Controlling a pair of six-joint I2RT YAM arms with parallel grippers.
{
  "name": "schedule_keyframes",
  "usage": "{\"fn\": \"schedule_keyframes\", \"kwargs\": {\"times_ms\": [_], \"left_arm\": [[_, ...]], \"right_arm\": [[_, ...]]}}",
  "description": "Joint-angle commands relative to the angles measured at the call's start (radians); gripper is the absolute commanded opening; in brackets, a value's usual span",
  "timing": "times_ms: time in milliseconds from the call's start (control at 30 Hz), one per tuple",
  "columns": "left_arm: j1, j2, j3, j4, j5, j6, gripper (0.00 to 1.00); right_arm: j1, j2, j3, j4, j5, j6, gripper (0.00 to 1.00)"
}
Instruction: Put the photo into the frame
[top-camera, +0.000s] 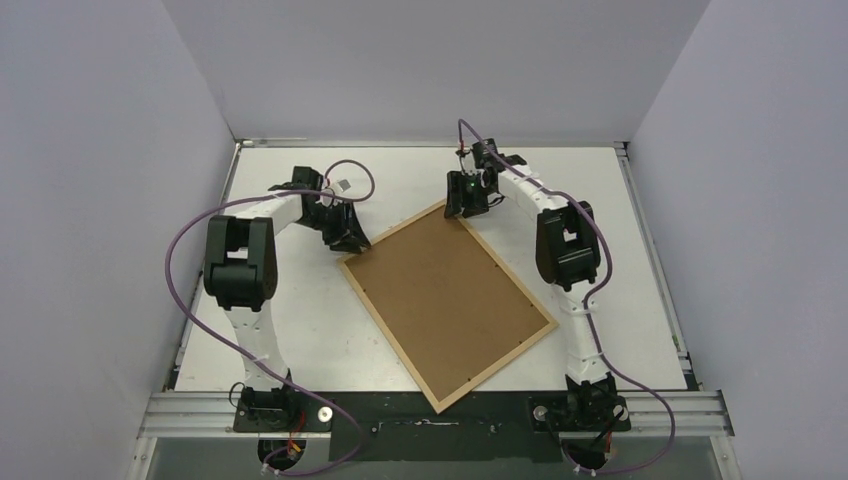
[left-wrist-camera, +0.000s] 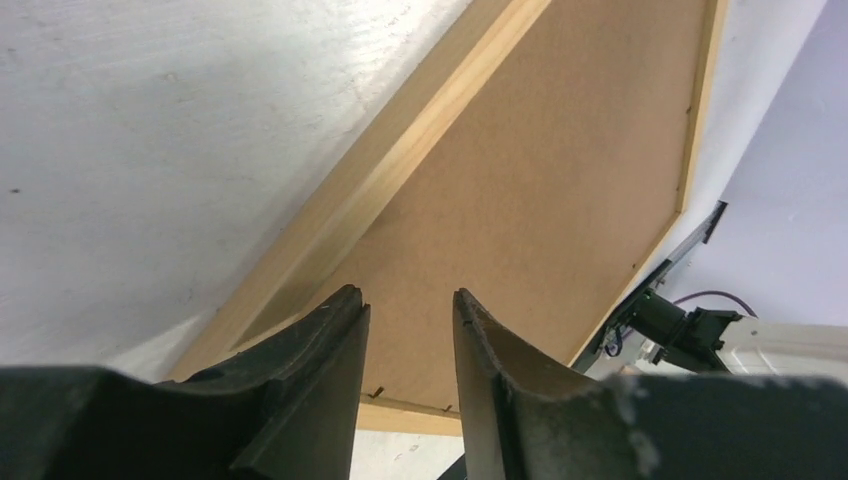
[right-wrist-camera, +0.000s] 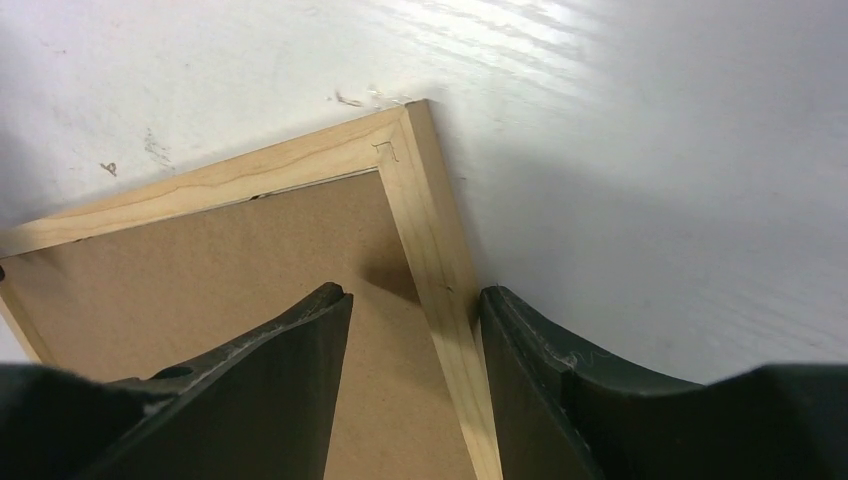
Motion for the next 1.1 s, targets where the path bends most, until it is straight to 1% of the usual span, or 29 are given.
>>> {"fn": "schedule_keyframes", "kwargs": {"times_ms": [0, 100, 167, 200, 300, 367, 467, 533, 667, 767, 933, 1067], "left_arm": [[-0.007, -0.042, 0.132, -0.051, -0.1, 0.069, 0.38], [-0.027, -0.016, 0.258, -0.062, -0.134, 0.132, 0.43], [-0.052, 0.014, 0.327, -0.068, -0.158, 0.192, 0.46], [-0.065, 0.033, 0.362, -0.072, -0.157, 0.218, 0.47], [-0.101, 0.106, 0.453, -0.073, -0.182, 0.252, 0.49], [-0.13, 0.155, 0.501, -0.075, -0.208, 0.268, 0.49], [-0.178, 0.218, 0.563, -0.092, -0.247, 0.309, 0.49], [-0.203, 0.254, 0.59, -0.088, -0.266, 0.318, 0.49], [-0.235, 0.294, 0.619, -0.082, -0.321, 0.323, 0.53], [-0.25, 0.31, 0.632, -0.101, -0.379, 0.341, 0.54], [-0.281, 0.3, 0.572, -0.1, -0.432, 0.374, 0.53], [-0.325, 0.295, 0.528, -0.102, -0.524, 0.403, 0.5]], "right_arm": [[0.041, 0.011, 0.05, -0.026, 0.088, 0.0, 0.51], [0.042, -0.019, 0.056, -0.011, 0.202, 0.048, 0.58], [0.039, -0.045, 0.068, -0.017, 0.243, 0.066, 0.59], [0.039, -0.059, 0.072, -0.023, 0.291, 0.09, 0.6], [0.019, -0.115, 0.056, -0.044, 0.369, 0.17, 0.61], [-0.016, -0.18, -0.018, -0.017, 0.382, 0.252, 0.62], [-0.073, -0.303, -0.19, 0.104, 0.322, 0.376, 0.62], [-0.103, -0.364, -0.272, 0.152, 0.293, 0.423, 0.62], [-0.132, -0.444, -0.363, 0.158, 0.274, 0.455, 0.62], [-0.141, -0.472, -0.394, 0.139, 0.263, 0.456, 0.62], [-0.154, -0.468, -0.401, 0.119, 0.246, 0.457, 0.62], [-0.166, -0.456, -0.389, 0.114, 0.241, 0.453, 0.62]]}}
